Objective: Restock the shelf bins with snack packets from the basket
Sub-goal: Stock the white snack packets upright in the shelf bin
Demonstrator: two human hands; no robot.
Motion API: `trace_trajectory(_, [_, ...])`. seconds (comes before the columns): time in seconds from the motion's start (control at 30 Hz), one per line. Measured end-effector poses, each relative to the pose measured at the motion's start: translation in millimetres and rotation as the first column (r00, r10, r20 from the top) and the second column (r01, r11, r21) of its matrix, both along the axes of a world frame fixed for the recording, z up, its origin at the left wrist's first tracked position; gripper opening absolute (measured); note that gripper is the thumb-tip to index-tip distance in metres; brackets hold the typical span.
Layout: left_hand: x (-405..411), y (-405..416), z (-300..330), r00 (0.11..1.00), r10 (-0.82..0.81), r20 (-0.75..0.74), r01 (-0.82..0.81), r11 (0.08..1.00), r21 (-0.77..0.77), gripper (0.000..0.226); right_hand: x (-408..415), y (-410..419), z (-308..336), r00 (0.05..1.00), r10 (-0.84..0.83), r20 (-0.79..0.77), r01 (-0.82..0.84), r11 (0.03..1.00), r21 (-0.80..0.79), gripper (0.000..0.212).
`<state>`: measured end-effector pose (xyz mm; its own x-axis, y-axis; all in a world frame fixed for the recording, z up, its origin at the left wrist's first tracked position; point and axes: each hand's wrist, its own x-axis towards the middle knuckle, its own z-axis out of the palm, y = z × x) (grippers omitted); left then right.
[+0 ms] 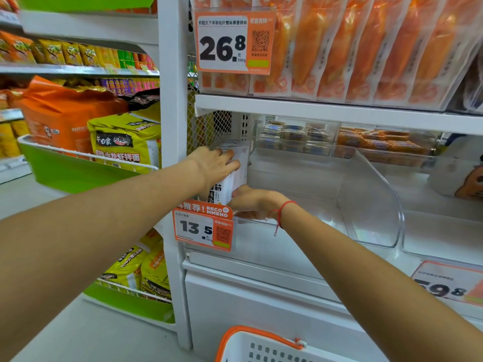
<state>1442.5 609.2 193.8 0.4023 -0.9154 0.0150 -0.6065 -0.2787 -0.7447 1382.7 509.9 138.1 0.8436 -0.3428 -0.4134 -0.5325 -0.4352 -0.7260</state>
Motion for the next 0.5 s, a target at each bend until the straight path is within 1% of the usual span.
trace_trajectory(0.03, [-0.8, 0.3, 0.8, 1.0, 0.006, -0.008, -0.006, 1.0, -0.002, 0.101, -1.3, -0.8, 0.6, 1.0, -0.003, 0.009, 0.002, 0.999, 0.051, 0.02])
trace_trajectory(0.1, [-0.9, 1.5, 0.7, 1.0, 0.011, -0.021, -0.011, 1.0, -0.01, 0.1, -1.0, 2.0, 1.9, 0.998, -0.045, 0.037, 0.042, 0.996, 0.081, 0.021])
trace_trajectory(0.17, [-0.2, 1.2, -0.9, 1.0, 0.015, -0.021, -0.015, 1.0, -0.005, 0.1, 5.3, 5.0, 0.9, 0.992, -0.093, 0.081, 0.089, 0.995, 0.051, 0.035])
trace_trajectory(0.23, [0.4, 0.1, -1.5, 1.0, 0.017, -0.016, -0.017, 1.0, 0.004, 0.101, 9.0, 8.4, 0.0, 0.989, -0.112, 0.099, 0.111, 0.994, 0.011, 0.054])
trace_trajectory(0.27, [1.3, 0.0, -0.6, 1.0, 0.009, -0.017, -0.009, 1.0, 0.01, 0.1, 10.2, 8.9, -1.0, 0.988, -0.119, 0.101, 0.119, 0.993, 0.008, 0.057])
trace_trajectory(0.33, [4.5, 3.0, 3.7, 0.998, -0.051, -0.032, 0.051, 0.999, 0.013, 0.096, 10.2, 8.0, -1.9, 0.988, -0.123, 0.097, 0.121, 0.992, 0.028, 0.051])
trace_trajectory(0.4, [9.1, 8.9, 9.8, 0.99, -0.135, -0.046, 0.135, 0.991, 0.003, 0.092, 8.0, 6.7, -0.4, 0.991, -0.103, 0.082, 0.099, 0.994, 0.05, 0.039])
trace_trajectory(0.47, [13.2, 13.2, 12.6, 0.985, -0.158, -0.062, 0.159, 0.987, 0.013, 0.09, 7.6, 5.8, 1.2, 0.995, -0.072, 0.074, 0.065, 0.994, 0.084, 0.026])
trace_trajectory(0.5, [14.4, 13.7, 12.2, 0.988, -0.144, -0.06, 0.146, 0.989, 0.028, 0.091, 6.9, 7.4, 2.3, 0.996, -0.059, 0.069, 0.052, 0.994, 0.095, 0.025])
